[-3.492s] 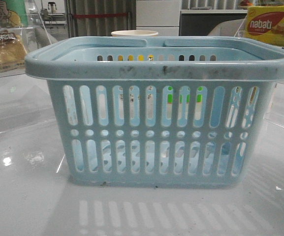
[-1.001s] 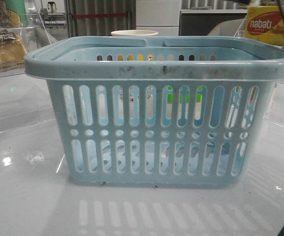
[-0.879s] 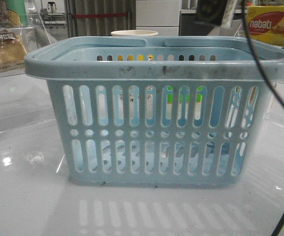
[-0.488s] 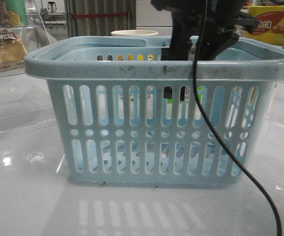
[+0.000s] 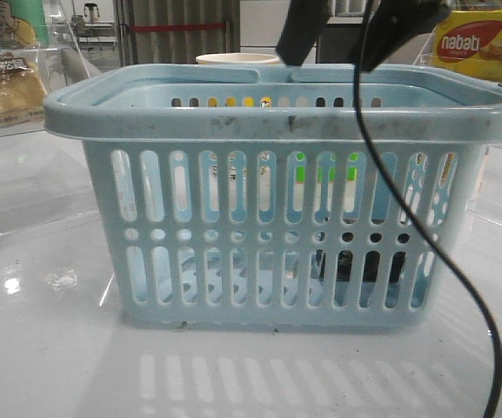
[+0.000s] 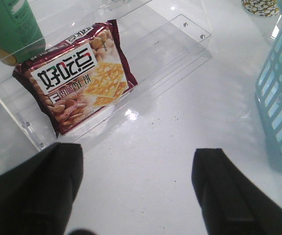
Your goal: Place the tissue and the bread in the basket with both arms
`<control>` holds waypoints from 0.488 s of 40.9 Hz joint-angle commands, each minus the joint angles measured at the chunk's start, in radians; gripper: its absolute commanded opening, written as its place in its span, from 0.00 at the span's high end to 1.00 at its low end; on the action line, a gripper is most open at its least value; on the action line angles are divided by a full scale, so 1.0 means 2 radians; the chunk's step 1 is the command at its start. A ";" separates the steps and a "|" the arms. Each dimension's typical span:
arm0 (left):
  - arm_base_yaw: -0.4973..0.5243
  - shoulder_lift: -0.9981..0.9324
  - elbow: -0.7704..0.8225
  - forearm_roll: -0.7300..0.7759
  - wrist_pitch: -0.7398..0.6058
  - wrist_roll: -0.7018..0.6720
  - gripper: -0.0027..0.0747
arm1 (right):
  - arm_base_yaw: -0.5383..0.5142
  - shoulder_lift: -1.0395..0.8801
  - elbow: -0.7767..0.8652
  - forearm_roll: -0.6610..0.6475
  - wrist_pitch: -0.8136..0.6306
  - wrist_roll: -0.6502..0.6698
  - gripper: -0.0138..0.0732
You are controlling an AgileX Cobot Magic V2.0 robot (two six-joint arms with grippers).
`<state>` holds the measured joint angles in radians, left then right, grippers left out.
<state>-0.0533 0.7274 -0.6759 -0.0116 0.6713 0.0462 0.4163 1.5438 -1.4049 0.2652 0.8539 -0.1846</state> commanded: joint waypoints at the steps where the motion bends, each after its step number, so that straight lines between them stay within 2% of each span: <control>1: -0.004 0.001 -0.017 -0.001 -0.039 -0.004 0.28 | 0.000 -0.072 0.001 -0.019 -0.026 -0.013 0.14; 10: -0.004 0.001 -0.017 -0.001 -0.046 -0.004 0.28 | 0.000 -0.196 0.078 -0.074 -0.038 -0.013 0.14; 20: -0.004 0.020 -0.017 -0.001 -0.080 -0.004 0.28 | 0.000 -0.312 0.179 -0.078 -0.063 -0.013 0.14</control>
<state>-0.0533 0.7489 -0.6759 -0.0116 0.6196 0.0462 0.4163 1.0010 -1.0741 0.1142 0.8163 -0.2014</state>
